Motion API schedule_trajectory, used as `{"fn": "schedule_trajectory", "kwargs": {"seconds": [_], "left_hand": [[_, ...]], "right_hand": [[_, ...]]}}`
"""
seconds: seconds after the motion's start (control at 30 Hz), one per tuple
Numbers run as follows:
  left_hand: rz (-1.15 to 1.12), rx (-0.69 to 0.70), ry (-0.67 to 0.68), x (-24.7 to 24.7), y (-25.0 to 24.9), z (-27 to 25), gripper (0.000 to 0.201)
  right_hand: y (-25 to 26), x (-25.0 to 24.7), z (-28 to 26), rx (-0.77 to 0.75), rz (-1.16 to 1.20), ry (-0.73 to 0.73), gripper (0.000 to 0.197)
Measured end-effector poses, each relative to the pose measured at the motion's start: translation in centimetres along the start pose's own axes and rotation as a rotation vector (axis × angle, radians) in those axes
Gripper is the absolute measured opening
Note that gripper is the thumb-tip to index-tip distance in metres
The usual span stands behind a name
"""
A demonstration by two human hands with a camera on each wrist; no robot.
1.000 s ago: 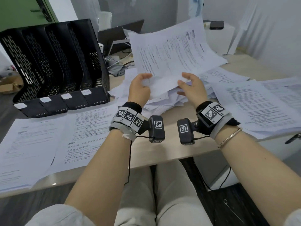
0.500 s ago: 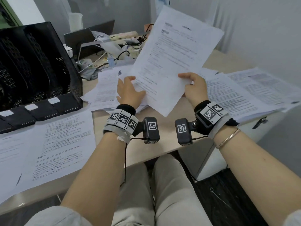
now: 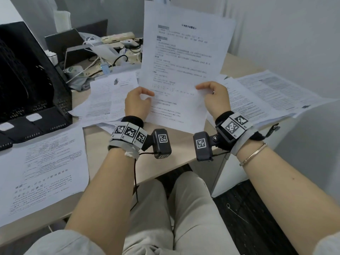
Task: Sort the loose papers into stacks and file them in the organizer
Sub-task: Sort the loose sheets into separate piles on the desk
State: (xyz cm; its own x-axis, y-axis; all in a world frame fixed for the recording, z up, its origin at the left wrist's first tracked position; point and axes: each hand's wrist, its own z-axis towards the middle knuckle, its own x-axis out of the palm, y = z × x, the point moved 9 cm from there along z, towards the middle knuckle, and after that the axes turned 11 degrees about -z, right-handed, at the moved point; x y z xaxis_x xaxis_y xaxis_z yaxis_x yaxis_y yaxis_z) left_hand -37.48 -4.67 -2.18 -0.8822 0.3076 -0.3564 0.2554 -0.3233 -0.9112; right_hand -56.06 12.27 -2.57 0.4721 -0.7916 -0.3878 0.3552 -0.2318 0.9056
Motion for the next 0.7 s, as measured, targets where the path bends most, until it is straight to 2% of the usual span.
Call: {"fn": "schedule_trajectory", "kwargs": {"seconds": [0.1, 0.23, 0.3, 0.5, 0.6, 0.7], "left_hand": [[-0.029, 0.033, -0.008, 0.0, -0.7, -0.5, 0.027], [-0.059, 0.026, 0.012, 0.4, -0.6, -1.0, 0.04], [-0.082, 0.011, -0.043, -0.5, -0.3, -1.0, 0.045], [-0.125, 0.004, -0.367, -6.7, 0.7, -1.0, 0.051], [-0.181, -0.012, -0.41, -8.0, 0.8, -1.0, 0.053], [-0.198, -0.023, -0.396, -8.2, 1.0, -1.3, 0.053]], "right_hand": [[-0.6, -0.5, 0.2, 0.01, 0.0, -0.019, 0.056], [-0.4, -0.9, 0.1, -0.002, -0.065, -0.022, 0.049], [-0.1, -0.8, -0.1, -0.015, -0.059, -0.019, 0.048], [0.3, 1.2, -0.6, -0.021, -0.076, 0.068, 0.043], [0.7, 2.3, -0.9, -0.027, -0.053, 0.11, 0.038], [1.5, 3.0, -1.3, -0.037, -0.039, 0.121, 0.036]]}}
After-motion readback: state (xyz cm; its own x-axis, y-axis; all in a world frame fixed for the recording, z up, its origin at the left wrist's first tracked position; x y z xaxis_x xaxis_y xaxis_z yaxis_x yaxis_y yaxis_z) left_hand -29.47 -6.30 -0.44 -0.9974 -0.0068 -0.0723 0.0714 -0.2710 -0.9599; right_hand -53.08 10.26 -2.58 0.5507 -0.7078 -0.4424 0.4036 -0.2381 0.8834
